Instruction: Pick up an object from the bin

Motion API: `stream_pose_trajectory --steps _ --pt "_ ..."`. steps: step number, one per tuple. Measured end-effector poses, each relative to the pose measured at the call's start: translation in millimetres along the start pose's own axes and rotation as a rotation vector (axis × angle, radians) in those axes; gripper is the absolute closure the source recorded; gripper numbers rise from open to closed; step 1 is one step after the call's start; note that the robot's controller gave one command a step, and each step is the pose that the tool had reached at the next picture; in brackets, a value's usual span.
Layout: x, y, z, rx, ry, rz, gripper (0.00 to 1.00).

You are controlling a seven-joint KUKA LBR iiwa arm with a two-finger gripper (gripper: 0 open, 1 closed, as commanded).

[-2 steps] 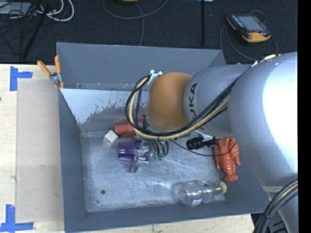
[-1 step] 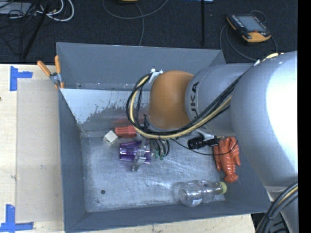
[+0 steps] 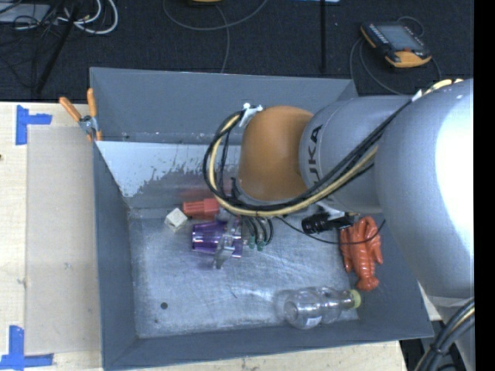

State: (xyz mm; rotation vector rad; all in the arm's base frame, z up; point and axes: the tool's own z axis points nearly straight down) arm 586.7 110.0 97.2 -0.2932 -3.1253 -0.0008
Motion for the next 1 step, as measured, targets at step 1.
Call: stream_pose_trajectory --steps 1 --pt "-1.1 0.1 -10.8 -0.001 -0.003 0.0 1.0"
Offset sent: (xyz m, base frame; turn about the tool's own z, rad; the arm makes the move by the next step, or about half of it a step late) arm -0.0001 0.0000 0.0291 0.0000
